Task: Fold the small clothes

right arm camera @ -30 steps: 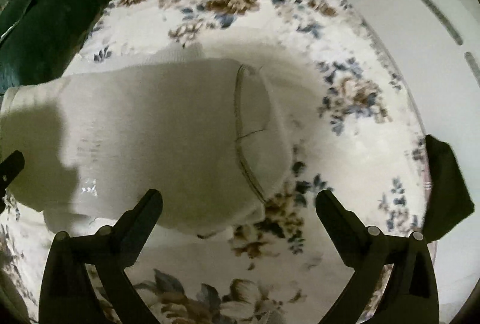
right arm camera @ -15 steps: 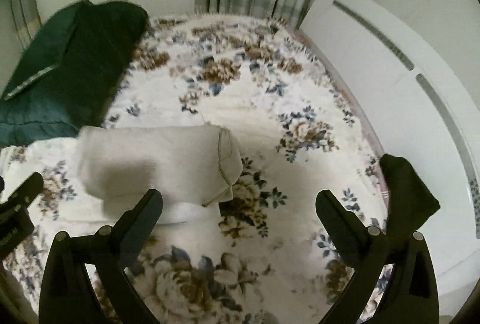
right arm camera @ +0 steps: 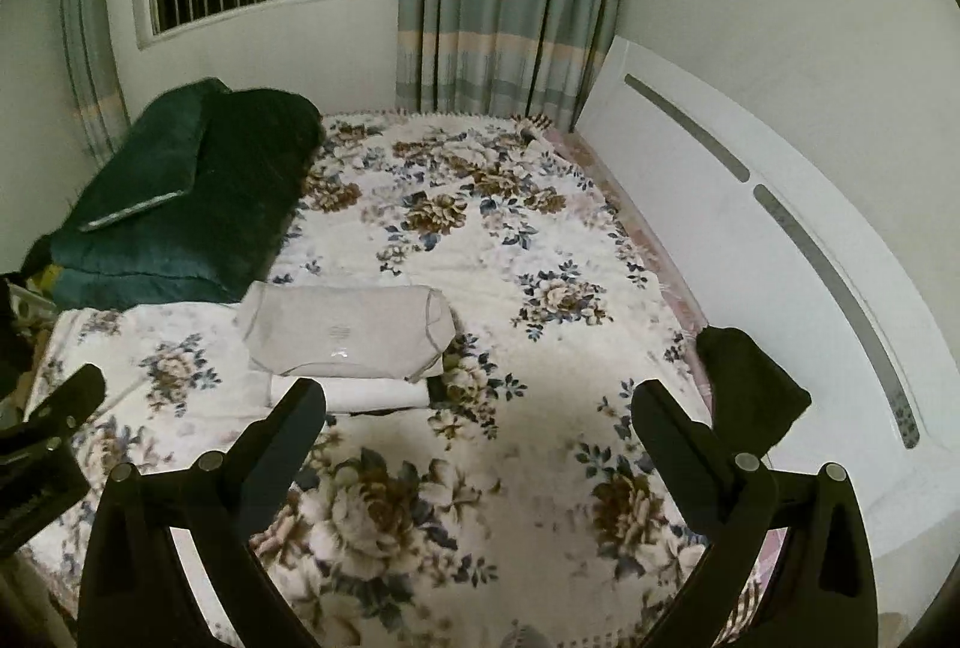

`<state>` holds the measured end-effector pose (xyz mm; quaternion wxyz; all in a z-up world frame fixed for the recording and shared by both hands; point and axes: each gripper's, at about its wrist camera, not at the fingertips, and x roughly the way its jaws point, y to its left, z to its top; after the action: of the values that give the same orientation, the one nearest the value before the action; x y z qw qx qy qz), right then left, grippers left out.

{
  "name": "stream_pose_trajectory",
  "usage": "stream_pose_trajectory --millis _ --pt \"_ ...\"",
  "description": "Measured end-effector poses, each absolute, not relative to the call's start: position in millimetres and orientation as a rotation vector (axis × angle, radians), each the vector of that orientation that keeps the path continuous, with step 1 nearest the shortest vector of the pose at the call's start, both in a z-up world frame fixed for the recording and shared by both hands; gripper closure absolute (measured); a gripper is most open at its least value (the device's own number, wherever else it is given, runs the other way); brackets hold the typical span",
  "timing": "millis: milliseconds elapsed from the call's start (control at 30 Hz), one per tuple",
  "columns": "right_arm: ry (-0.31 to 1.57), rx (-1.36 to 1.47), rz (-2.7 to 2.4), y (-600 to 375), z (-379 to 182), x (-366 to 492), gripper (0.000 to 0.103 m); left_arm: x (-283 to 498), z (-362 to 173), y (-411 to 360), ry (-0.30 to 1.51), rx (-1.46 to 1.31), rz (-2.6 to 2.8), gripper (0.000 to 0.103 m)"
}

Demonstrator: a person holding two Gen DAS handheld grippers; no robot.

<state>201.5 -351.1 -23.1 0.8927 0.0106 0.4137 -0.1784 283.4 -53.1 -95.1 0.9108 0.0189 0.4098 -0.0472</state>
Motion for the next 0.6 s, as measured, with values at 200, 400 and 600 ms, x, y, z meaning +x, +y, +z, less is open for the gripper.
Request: stream_pose_trajectory --millis 200,400,600 --pt "0.816 0.024 -0.346 -341 21 149 0.000 246 -65 -51 0.822 0.048 -0.101 0.000" --pt "0.789 0.035 -0.328 -337 52 113 0.000 219 -39 -48 0.791 0.048 -0.107 0.000" --pt "0.770 0.037 -0.322 -336 73 93 0.000 199 -27 -47 0.776 0.024 -0.111 0.000"
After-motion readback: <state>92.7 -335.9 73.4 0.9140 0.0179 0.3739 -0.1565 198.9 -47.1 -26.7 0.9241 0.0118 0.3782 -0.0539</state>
